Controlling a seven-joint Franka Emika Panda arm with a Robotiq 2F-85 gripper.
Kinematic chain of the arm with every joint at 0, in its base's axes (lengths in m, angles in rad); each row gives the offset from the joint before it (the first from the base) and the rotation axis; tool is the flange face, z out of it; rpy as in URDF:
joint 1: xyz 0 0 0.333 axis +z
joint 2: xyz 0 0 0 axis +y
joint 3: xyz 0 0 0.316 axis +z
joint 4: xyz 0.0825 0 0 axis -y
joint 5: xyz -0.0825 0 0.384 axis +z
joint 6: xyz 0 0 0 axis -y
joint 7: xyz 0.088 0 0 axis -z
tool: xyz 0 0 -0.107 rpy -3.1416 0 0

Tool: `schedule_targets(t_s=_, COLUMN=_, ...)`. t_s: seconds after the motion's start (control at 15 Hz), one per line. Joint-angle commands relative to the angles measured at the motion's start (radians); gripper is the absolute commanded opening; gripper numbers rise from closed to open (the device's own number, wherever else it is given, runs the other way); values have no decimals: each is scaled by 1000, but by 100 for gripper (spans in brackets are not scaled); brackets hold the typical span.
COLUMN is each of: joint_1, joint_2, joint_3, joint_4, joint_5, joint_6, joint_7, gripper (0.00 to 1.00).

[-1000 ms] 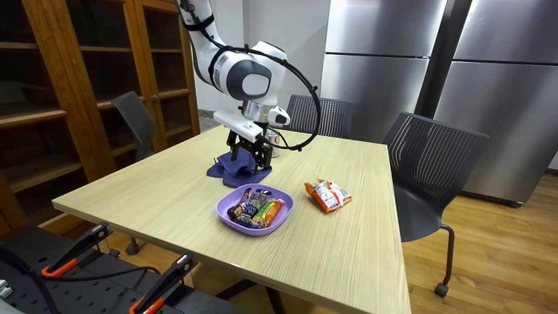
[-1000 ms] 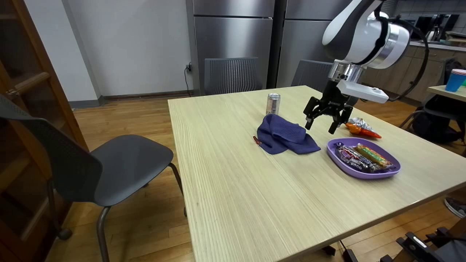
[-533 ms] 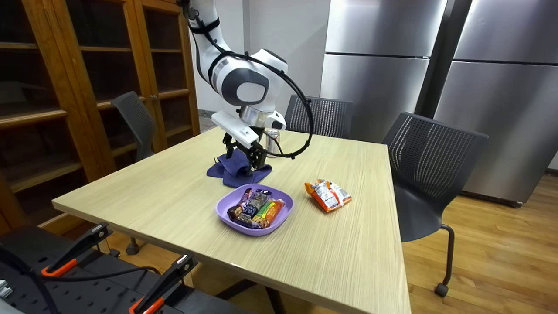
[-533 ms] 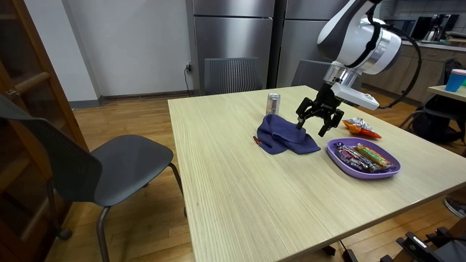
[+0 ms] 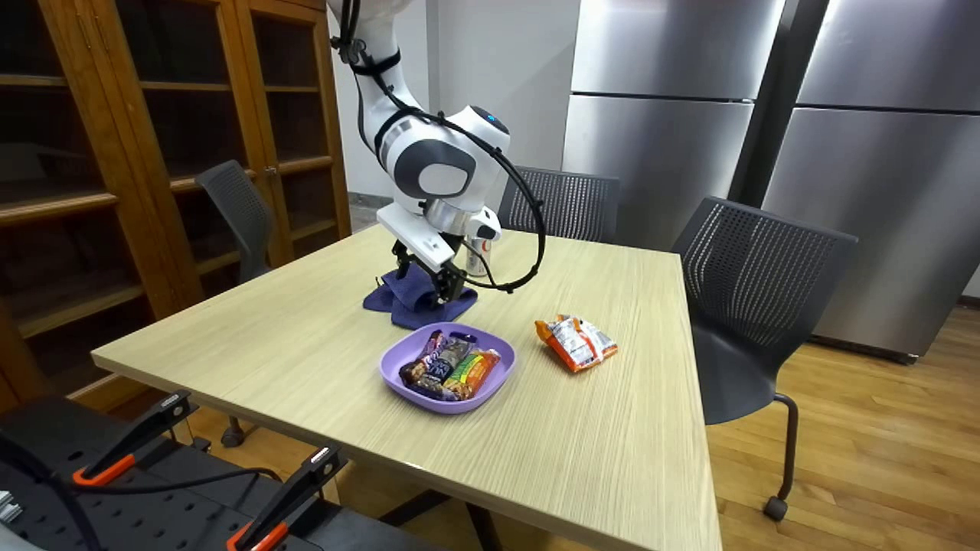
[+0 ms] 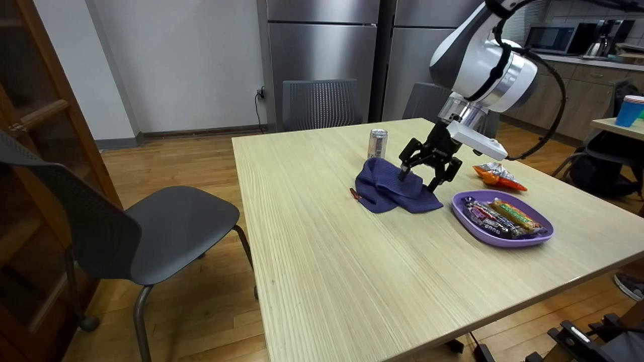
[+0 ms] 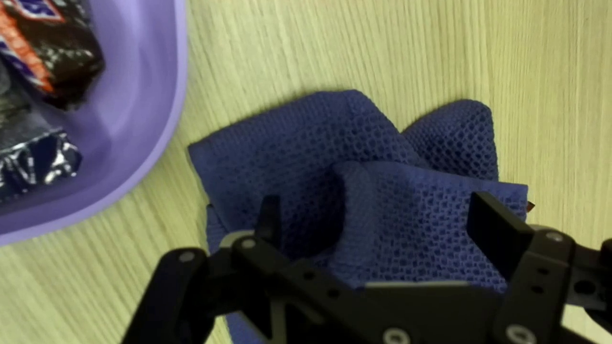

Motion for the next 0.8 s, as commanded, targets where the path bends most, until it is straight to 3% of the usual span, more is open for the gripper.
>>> schedule_targets(t_s=0.0, joint_1=-47, joint_2=38, joint_3=54, joint_4=53, joint_5=33, joint_6=-33, joint_7=-49, gripper=100)
schedule_targets(t_s=0.73, joint_1=-60, joint_2=49, joint_3=92, joint_4=65, joint_5=27, joint_6=-51, joint_7=-74, gripper=100)
